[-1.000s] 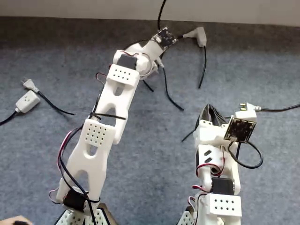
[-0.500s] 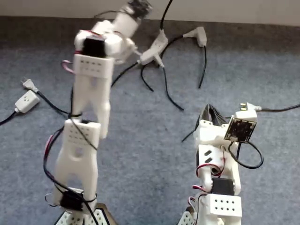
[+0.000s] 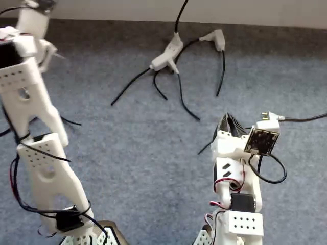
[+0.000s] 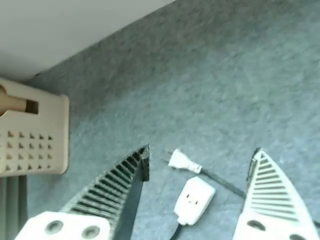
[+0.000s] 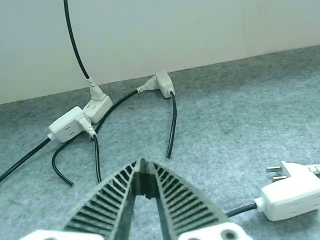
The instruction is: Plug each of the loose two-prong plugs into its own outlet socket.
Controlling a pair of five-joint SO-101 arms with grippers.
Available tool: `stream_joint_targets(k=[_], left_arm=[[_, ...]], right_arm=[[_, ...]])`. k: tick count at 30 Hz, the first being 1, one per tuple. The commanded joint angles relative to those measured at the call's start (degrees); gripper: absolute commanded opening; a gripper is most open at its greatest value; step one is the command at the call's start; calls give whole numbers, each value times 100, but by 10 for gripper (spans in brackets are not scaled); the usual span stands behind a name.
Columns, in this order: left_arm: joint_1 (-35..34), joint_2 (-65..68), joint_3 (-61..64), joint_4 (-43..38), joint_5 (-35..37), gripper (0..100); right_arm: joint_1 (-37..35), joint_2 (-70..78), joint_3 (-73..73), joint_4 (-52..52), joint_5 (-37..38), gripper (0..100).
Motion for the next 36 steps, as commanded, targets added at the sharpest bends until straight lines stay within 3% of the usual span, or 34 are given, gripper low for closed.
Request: stream_joint_targets(k=[1,10,21,36], left_arm=[[-646,-40,215,79,-519,303],[-1604,-57,1974,79,-2207,302],[-1490,-4,3037,44,-3323,302],[-1253,1086,3081,-1248,-3393,301]], right_arm=[[-57,-75,813,-101,70,8],[-57,-84,796,57,70,8],[-57,-84,796,66,70,8],[-57,-84,796,40,70,8]])
